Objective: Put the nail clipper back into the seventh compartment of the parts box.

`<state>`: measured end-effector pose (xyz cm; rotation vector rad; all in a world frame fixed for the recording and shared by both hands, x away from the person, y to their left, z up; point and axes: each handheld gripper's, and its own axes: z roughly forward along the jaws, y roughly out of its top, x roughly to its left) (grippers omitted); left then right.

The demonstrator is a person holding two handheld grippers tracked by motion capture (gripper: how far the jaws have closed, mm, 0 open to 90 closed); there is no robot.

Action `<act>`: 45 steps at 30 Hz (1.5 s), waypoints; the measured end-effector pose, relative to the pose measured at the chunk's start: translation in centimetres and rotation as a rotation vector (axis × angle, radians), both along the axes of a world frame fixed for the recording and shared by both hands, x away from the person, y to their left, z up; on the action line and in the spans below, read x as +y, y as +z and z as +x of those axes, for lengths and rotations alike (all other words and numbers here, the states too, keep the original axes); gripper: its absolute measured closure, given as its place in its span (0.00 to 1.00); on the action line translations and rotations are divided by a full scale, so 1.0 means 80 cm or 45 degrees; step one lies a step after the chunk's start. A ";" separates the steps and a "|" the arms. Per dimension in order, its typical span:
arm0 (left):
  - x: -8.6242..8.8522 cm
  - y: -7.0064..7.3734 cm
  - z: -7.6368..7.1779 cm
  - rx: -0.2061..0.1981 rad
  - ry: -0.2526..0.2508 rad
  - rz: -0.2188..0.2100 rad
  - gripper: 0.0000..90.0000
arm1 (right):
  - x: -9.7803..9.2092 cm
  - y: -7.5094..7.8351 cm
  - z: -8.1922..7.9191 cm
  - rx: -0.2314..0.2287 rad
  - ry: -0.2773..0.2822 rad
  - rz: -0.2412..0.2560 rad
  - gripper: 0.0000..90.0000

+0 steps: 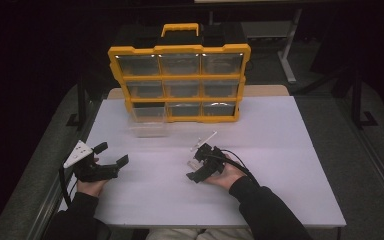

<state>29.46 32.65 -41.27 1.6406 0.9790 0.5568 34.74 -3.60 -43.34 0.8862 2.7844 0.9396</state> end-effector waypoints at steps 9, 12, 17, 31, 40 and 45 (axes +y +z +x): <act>0.000 0.000 0.000 0.001 -0.001 0.000 0.00 | 0.002 0.000 0.001 0.001 -0.016 0.017 0.36; 0.000 0.000 0.000 0.001 -0.002 0.001 0.00 | 0.002 -0.001 0.002 0.000 -0.020 0.020 0.42; 0.000 0.000 0.000 0.002 -0.003 0.003 0.00 | 0.004 -0.002 0.000 -0.015 -0.030 0.010 0.55; 0.001 0.000 0.000 0.001 -0.001 0.004 0.00 | 0.004 -0.004 0.002 -0.034 -0.073 0.001 0.84; 0.001 0.000 -0.001 0.000 -0.001 0.004 0.00 | 0.002 -0.003 0.003 -0.015 -0.073 0.015 0.85; 0.001 0.000 0.000 0.000 0.000 0.004 0.00 | 0.000 0.001 0.004 -0.019 -0.075 0.039 0.85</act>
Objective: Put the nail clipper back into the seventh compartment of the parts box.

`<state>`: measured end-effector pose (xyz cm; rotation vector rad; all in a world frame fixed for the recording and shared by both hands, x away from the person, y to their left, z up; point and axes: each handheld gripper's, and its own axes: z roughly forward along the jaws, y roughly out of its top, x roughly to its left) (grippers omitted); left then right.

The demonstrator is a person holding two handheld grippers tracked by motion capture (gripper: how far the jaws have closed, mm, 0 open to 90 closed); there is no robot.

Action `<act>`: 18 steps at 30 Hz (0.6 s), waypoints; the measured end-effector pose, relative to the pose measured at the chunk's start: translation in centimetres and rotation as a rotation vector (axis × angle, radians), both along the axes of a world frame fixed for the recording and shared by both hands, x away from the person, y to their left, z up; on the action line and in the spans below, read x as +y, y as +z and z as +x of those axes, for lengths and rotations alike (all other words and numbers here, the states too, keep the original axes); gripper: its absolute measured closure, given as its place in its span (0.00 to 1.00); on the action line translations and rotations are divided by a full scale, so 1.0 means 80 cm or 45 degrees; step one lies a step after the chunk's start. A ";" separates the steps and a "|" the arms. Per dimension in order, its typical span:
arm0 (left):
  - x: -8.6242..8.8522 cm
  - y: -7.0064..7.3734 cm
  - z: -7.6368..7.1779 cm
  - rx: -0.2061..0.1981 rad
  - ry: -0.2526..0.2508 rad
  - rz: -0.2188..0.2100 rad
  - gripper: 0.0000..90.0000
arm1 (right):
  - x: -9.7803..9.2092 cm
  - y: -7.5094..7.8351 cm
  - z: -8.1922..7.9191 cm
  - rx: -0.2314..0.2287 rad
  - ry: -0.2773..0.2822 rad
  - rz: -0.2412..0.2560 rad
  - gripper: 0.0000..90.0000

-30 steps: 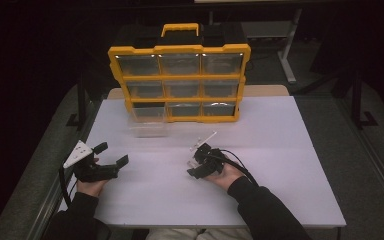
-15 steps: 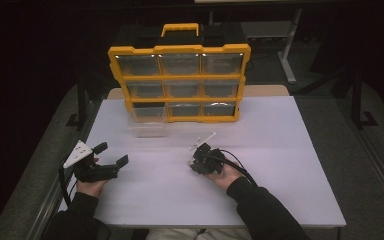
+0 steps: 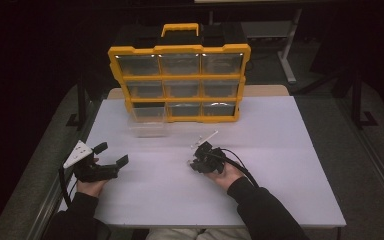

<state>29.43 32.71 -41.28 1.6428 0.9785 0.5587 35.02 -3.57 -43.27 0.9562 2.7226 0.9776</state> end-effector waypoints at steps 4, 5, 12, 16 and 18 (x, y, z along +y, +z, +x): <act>0.000 0.000 0.000 -0.001 -0.001 0.001 0.00 | -0.003 0.007 0.002 0.000 0.001 0.024 0.85; 0.000 0.000 0.000 -0.001 -0.001 0.001 0.00 | -0.003 0.009 0.002 -0.002 -0.001 0.032 0.85; 0.000 0.000 0.000 -0.001 0.001 -0.002 0.00 | -0.009 0.021 0.007 -0.009 -0.012 0.071 0.85; 0.000 0.000 0.000 0.000 0.000 -0.004 0.00 | -0.009 0.030 0.009 -0.022 -0.009 0.093 0.85; 0.000 0.000 0.000 -0.002 0.001 -0.006 0.00 | -0.009 0.032 0.010 -0.024 -0.008 0.097 0.85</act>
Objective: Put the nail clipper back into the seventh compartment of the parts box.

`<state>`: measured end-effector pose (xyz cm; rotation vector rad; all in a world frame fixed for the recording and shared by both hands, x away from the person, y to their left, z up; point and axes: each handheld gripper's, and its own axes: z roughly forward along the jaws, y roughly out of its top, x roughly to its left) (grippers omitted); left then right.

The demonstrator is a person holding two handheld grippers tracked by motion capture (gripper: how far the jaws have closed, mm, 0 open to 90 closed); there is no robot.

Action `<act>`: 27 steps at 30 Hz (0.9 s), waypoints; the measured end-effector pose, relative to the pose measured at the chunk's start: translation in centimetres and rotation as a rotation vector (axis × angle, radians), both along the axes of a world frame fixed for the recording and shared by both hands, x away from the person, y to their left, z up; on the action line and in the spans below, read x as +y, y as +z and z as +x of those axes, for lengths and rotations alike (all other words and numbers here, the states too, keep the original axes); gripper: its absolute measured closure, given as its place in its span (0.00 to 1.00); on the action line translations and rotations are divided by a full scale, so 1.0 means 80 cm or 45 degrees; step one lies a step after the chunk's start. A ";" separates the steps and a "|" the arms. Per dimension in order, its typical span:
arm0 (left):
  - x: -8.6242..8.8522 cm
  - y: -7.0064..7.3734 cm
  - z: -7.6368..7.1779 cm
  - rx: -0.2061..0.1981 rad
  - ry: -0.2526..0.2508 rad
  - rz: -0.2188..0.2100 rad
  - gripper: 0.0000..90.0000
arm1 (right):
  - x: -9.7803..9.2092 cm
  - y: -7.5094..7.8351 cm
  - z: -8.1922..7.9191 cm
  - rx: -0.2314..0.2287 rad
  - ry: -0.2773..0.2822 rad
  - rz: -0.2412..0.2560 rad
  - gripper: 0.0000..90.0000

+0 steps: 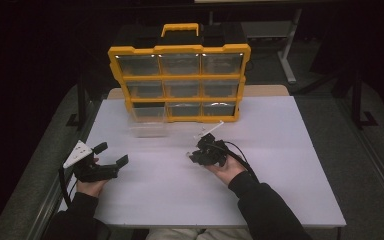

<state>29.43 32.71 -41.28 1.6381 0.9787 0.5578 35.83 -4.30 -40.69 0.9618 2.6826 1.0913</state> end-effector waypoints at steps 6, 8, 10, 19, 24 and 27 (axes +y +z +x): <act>0.000 0.000 0.000 0.001 -0.002 0.002 0.00 | 0.002 0.012 0.004 -0.011 0.010 0.024 0.85; 0.000 0.000 0.000 0.003 -0.002 0.000 0.00 | 0.003 0.016 0.006 -0.012 0.011 0.033 0.85; 0.000 0.000 0.000 0.002 -0.001 -0.002 0.00 | 0.003 0.020 0.008 -0.019 0.016 0.036 0.85; 0.001 0.000 0.000 0.000 0.001 -0.005 0.00 | 0.010 0.034 0.016 -0.032 0.030 0.053 0.85; 0.000 0.000 0.000 0.001 0.001 -0.007 0.00 | 0.015 0.044 0.023 -0.038 0.032 0.070 0.85; 0.001 0.000 0.000 0.000 0.000 -0.007 0.00 | 0.018 0.047 0.026 -0.047 0.040 0.075 0.85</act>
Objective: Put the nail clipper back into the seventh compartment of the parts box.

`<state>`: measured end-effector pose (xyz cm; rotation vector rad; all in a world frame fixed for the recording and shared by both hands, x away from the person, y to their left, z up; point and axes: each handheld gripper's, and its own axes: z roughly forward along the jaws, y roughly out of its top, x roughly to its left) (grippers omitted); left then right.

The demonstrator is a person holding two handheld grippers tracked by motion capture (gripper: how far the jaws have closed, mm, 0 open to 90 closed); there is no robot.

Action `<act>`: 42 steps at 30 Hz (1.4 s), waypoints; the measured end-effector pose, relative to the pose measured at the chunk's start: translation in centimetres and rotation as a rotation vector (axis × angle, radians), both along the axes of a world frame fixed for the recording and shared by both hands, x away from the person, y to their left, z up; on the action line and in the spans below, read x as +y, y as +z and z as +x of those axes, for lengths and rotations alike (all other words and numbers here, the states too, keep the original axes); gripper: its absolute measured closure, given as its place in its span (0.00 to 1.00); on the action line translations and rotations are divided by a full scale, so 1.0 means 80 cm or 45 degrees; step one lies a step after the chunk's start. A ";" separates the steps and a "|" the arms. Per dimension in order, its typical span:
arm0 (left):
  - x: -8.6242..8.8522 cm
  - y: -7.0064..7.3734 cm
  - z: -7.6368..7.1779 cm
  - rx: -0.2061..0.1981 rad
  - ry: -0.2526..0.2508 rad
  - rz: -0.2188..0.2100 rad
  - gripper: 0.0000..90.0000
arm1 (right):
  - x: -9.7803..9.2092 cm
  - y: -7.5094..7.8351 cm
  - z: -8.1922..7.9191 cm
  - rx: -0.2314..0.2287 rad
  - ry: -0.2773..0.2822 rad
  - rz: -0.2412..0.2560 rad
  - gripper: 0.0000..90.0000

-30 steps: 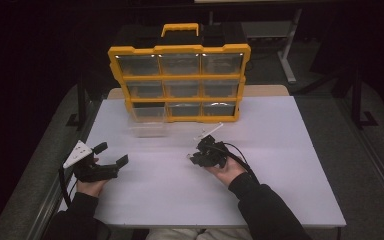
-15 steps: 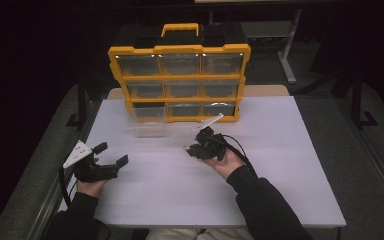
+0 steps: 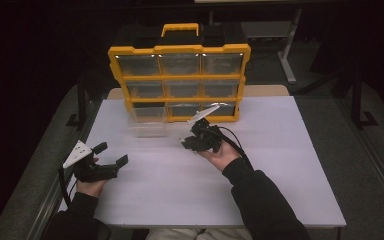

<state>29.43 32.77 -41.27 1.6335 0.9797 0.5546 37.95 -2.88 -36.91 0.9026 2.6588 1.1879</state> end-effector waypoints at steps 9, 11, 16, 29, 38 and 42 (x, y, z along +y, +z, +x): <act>0.000 0.000 0.000 0.001 -0.003 -0.001 0.00 | 0.006 0.012 0.012 -0.005 -0.008 0.037 0.85; 0.000 0.000 0.000 0.001 -0.003 -0.001 0.00 | 0.008 0.017 0.016 -0.008 -0.007 0.045 0.85; 0.000 0.000 0.000 0.001 -0.004 -0.003 0.00 | 0.012 0.025 0.020 -0.014 0.004 0.050 0.85; 0.000 0.000 0.001 0.004 -0.004 -0.010 0.00 | 0.028 0.040 0.038 -0.029 -0.004 0.041 0.85; -0.001 -0.001 0.002 0.005 -0.007 -0.013 0.00 | 0.042 0.046 0.048 -0.038 0.018 0.045 0.85; 0.000 -0.001 0.002 0.005 -0.005 -0.016 0.00 | 0.055 0.052 0.053 -0.066 0.028 0.028 0.85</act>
